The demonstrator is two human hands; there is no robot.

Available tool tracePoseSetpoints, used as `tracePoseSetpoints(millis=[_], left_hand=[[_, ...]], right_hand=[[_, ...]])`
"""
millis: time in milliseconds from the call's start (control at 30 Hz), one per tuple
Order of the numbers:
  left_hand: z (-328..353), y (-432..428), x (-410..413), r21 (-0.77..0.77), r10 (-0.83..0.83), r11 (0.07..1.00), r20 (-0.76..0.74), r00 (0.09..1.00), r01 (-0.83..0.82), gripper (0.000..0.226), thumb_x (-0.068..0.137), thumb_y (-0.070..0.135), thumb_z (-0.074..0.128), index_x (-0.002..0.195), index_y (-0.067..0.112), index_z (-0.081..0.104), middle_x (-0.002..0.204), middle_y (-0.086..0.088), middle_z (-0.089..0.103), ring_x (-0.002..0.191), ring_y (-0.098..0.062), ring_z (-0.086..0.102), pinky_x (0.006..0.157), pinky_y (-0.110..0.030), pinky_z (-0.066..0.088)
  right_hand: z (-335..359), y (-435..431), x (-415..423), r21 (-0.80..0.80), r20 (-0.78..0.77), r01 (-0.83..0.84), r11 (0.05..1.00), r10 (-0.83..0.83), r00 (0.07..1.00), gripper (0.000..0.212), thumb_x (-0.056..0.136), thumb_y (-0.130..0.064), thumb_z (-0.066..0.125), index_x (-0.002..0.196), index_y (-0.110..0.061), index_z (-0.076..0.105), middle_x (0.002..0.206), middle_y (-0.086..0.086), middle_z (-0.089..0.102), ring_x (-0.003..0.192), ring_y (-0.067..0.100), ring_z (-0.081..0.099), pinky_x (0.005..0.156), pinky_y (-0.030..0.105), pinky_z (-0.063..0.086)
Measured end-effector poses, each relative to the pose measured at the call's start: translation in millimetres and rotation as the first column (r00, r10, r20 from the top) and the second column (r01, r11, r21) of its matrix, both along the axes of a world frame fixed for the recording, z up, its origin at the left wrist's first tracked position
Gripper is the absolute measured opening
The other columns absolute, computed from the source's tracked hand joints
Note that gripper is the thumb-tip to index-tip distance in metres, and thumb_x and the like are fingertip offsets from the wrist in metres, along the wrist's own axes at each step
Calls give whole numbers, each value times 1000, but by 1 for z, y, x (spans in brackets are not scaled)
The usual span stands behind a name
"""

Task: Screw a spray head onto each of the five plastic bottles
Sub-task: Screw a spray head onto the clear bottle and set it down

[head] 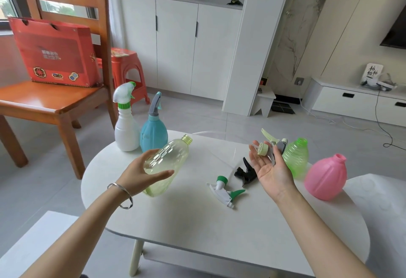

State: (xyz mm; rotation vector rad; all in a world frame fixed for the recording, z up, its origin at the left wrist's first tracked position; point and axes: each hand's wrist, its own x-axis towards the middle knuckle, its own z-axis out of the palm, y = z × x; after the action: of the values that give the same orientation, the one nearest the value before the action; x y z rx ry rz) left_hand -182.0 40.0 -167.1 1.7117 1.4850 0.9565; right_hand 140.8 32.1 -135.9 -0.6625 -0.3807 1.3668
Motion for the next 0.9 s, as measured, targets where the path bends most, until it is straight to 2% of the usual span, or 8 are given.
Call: tracePoseSetpoints(millis=[233,333,400,467,567,667,800,900], left_hand=[[1,-2,2,-5,-35,999,-32,999,35,67,63,45,81,123,35,51,116,15,59,108,-9,54,90,-24,40],[6,-7,7,-15,-143,990,-53,988,142,65,61,48,81,116,49,48,116,30,53,111,-2,52,93,-25,44],[7,-10,13,-28,-209,978,-41,977,208,65,60,50,82,114,55,46,121,24,53,114,1,50,95,-24,46],[7,-13,20,-27,-253,967,-49,966,252,67,59,50,82,115,58,46,123,15,52,115,1,49,94,-19,44],[9,-15,29,-17,-284,959,-16,959,284,67,57,46,84,117,50,53,121,11,58,111,-2,56,95,-19,43],[15,-14,31,-44,-297,953,40,954,299,62,54,48,83,111,46,58,113,14,67,102,-1,62,91,-18,46],[18,-13,32,-155,-363,910,153,919,385,62,52,49,82,110,40,63,106,6,73,97,-8,67,83,-13,49],[21,-12,34,-179,-382,893,185,905,413,54,56,44,82,107,43,64,101,15,74,94,-3,67,78,-9,47]], right_hand=[[0,-1,-5,-38,94,-81,996,84,992,24,98,-31,41,91,-15,57,92,8,76,84,20,73,73,28,59],[-2,-3,-13,-49,265,-114,992,123,956,18,96,-27,47,92,-13,58,95,7,75,84,18,73,72,26,59],[-3,-5,-20,-52,407,-159,986,166,898,14,87,-20,59,96,-11,60,102,7,71,87,17,71,71,24,57],[-2,-9,-27,-58,524,-227,972,223,822,29,70,-18,71,97,-11,62,101,6,68,90,19,69,72,23,56],[1,-13,-34,-54,636,-294,954,260,727,32,62,-19,77,92,-13,66,96,0,67,89,16,68,75,23,55],[7,-14,-31,-37,691,-315,948,252,677,20,72,-8,74,90,-13,69,91,-2,68,81,10,66,71,18,53],[12,-15,-24,-46,748,-398,916,295,594,25,77,-7,71,101,-6,67,88,-2,69,79,9,64,70,17,50],[16,-15,-22,-44,759,-419,907,303,576,23,76,-7,72,98,-8,67,88,-2,70,77,7,64,68,16,50]])
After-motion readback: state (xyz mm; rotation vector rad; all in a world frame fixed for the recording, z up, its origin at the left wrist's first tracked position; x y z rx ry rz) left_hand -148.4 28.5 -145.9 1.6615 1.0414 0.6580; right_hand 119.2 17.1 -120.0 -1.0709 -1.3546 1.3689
